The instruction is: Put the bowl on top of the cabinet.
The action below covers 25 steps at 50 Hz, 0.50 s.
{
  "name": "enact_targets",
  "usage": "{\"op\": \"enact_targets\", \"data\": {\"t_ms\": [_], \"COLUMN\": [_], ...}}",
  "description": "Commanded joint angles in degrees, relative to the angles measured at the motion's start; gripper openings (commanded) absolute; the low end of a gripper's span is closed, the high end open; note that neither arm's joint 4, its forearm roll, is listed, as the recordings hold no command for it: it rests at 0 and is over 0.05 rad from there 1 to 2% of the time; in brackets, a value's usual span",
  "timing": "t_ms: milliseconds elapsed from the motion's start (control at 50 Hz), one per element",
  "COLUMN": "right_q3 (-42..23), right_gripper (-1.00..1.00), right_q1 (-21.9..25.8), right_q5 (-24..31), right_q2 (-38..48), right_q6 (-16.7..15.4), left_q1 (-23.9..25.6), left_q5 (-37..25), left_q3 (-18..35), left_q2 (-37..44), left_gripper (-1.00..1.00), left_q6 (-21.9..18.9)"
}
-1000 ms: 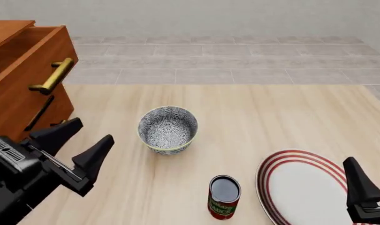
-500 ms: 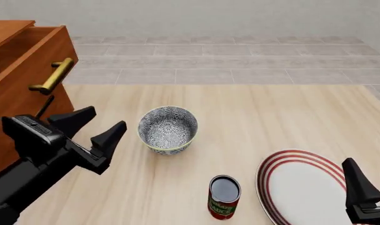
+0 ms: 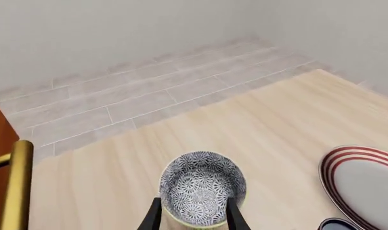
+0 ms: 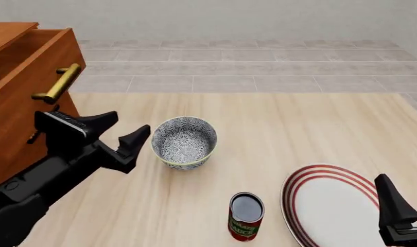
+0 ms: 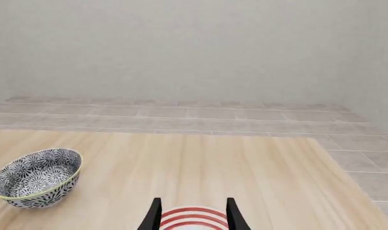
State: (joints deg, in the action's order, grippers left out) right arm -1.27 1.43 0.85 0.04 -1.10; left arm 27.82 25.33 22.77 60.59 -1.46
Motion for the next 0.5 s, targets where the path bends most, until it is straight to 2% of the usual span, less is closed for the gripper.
{"op": "enact_targets", "data": {"t_ms": [20,80,120,140,300,500], "right_q3": [-0.01,-0.09,-0.2,-0.15,-0.14,-0.12], "right_gripper": [1.0,1.0,1.0,1.0,1.0,1.0], "right_q1": [0.02,0.02,-0.07,-0.07,-0.1,-0.18], "right_q5": [0.08,0.14,-0.03,0.16,0.13,0.11], "right_q2": [0.0,0.02,0.28,0.04,0.1,0.07], "right_q6": [0.2,0.21,0.23,0.23,0.18,0.23], "left_q1": [-1.67,-1.85,-2.17,-1.4,-3.57,-3.59], "left_q5": [-0.43,-0.95,-1.35,-1.18,-1.98,-2.69], "left_q3": [1.74,2.35,3.04,3.05,4.17,5.17], "left_q2": [4.46,4.74,6.45,6.36,9.22,10.16], "left_gripper": [1.0,1.0,1.0,1.0,1.0,1.0], "left_q6": [-0.99,0.66,-1.02,0.16,0.31,2.73]}}
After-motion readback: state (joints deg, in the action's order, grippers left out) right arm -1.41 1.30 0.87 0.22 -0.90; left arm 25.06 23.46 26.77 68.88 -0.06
